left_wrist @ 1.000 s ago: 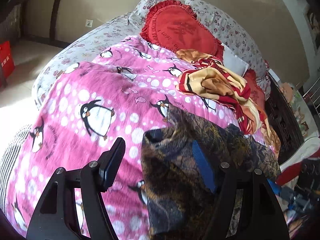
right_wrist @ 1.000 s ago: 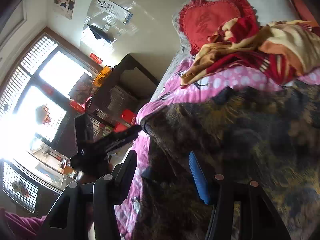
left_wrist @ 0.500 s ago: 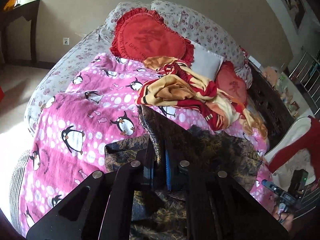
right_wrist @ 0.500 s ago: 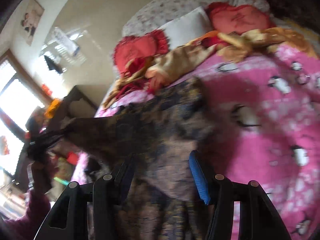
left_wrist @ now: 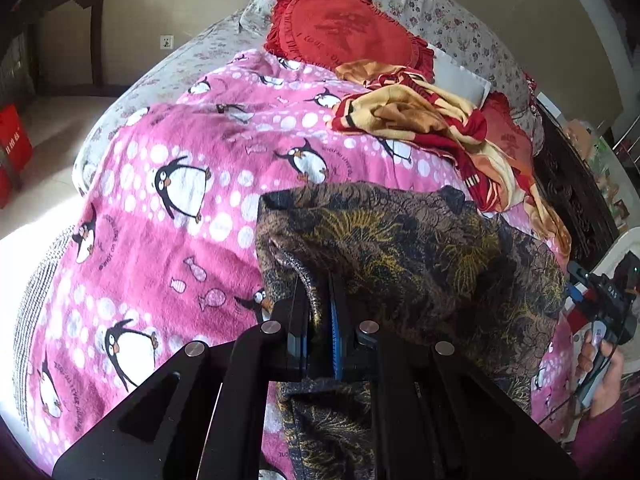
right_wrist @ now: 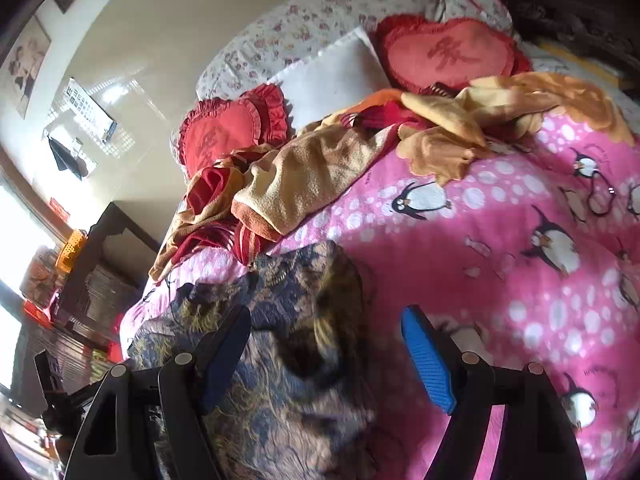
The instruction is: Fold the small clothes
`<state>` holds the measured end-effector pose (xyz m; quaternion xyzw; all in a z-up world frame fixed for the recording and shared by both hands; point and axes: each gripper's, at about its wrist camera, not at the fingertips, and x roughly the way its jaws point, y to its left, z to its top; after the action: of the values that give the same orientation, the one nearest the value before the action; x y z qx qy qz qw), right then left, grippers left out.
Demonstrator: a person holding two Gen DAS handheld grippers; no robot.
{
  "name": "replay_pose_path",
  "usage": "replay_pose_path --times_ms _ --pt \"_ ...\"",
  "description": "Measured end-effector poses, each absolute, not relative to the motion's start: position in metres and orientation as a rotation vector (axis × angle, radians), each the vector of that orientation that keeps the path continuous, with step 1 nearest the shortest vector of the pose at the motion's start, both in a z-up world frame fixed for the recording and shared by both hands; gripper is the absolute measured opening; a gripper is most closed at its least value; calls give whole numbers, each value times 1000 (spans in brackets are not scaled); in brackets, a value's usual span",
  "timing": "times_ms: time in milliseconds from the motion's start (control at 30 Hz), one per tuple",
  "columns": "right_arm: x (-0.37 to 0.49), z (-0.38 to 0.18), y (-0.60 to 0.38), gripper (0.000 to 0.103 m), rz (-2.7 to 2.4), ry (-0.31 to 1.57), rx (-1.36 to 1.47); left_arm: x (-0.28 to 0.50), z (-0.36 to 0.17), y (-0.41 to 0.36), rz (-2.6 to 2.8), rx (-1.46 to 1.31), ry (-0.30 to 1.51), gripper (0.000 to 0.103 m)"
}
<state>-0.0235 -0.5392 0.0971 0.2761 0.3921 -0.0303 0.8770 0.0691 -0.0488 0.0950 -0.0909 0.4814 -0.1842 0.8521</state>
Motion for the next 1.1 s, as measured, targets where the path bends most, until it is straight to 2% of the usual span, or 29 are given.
replay_pose_path --times_ms 33,67,100,167,300,400,533,600,767,900,1033,1100 --pt "-10 93 -539 61 -73 897 540 71 97 -50 -387 -183 1008 7" --pt "0 88 -535 41 -77 968 474 72 98 -51 -388 -179 1005 7" --pt "8 86 -532 3 -79 1005 406 73 98 -53 -390 -179 1003 7" --pt "13 86 -532 3 -128 1003 316 73 99 -56 -397 -179 996 7" --pt "15 93 -556 3 -207 952 322 77 92 -62 -393 -174 1001 7" --pt "26 72 -565 3 -283 976 310 84 71 -73 -348 -128 1035 7" --pt "16 66 -594 4 -265 899 573 86 64 -67 -345 -169 1047 7" --pt "-6 82 -608 10 -274 841 652 83 69 -62 -358 -167 1029 7" --pt "-35 104 -572 10 -104 873 486 73 68 -61 -360 -143 1022 7" --pt "-30 94 -529 10 -21 897 331 68 54 -66 -343 -116 1058 7" --pt "-3 69 -530 12 -179 907 243 67 55 -64 -344 -129 1082 8" --pt "4 68 -543 12 -260 926 273 65 62 -58 -342 -155 1087 19"
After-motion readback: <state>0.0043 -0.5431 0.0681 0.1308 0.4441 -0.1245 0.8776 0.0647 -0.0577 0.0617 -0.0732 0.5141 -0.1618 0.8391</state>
